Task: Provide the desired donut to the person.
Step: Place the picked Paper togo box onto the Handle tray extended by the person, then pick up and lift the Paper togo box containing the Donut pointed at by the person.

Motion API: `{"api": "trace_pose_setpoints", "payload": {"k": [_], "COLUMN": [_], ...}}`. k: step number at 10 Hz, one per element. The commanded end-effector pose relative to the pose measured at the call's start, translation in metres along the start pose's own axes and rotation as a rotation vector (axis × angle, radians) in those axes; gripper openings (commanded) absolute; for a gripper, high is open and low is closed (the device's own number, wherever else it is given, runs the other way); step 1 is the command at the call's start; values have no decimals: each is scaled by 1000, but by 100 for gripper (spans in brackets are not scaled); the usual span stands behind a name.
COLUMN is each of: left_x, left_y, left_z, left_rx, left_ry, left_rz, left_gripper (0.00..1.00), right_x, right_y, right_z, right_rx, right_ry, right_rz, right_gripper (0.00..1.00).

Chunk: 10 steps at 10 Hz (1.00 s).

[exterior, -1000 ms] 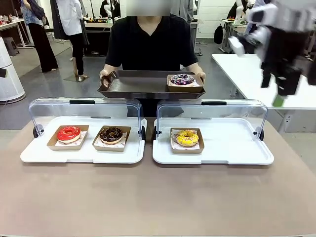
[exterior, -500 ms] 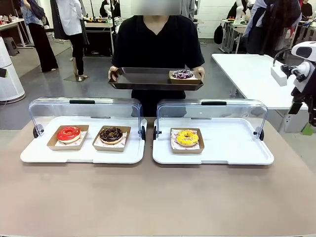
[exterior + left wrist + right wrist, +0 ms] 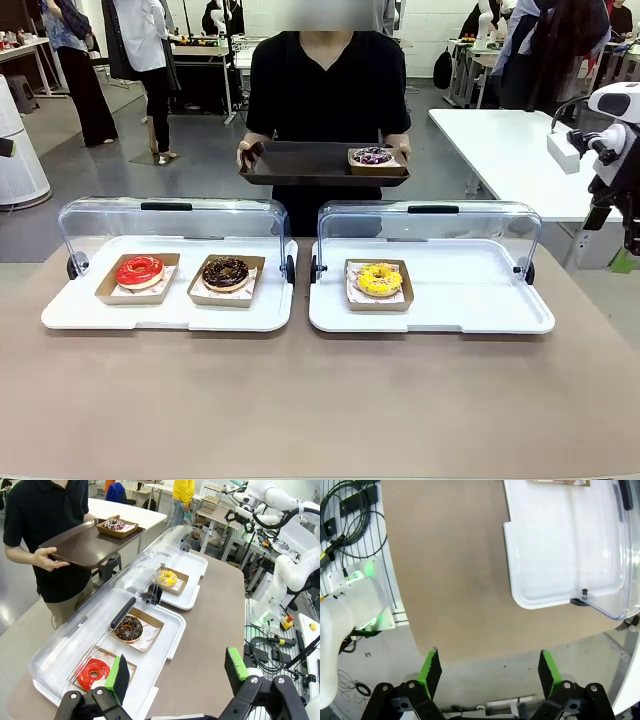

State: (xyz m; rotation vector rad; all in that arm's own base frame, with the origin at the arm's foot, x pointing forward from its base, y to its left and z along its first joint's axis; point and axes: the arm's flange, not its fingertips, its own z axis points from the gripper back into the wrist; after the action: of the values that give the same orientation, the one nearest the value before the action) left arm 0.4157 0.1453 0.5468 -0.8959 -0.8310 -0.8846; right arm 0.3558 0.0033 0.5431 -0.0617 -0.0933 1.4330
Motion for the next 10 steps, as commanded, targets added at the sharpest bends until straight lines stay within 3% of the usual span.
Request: {"api": "trace_pose_setpoints", "payload": {"k": [1, 10], "left_x": [1, 1], "left_y": [-1, -1], "left_z": [1, 1], "left_rx": [-5, -5], "left_ry": [-13, -13], "left_rz": [-7, -7], "left_gripper": [100, 100], "right_x": [-2, -2], "right_y": [1, 1], "right_z": [-1, -1], "right_rx": [4, 4], "right_ry": [-2, -2], "right_rz": [-2, -2], "right_gripper": [100, 100]}}
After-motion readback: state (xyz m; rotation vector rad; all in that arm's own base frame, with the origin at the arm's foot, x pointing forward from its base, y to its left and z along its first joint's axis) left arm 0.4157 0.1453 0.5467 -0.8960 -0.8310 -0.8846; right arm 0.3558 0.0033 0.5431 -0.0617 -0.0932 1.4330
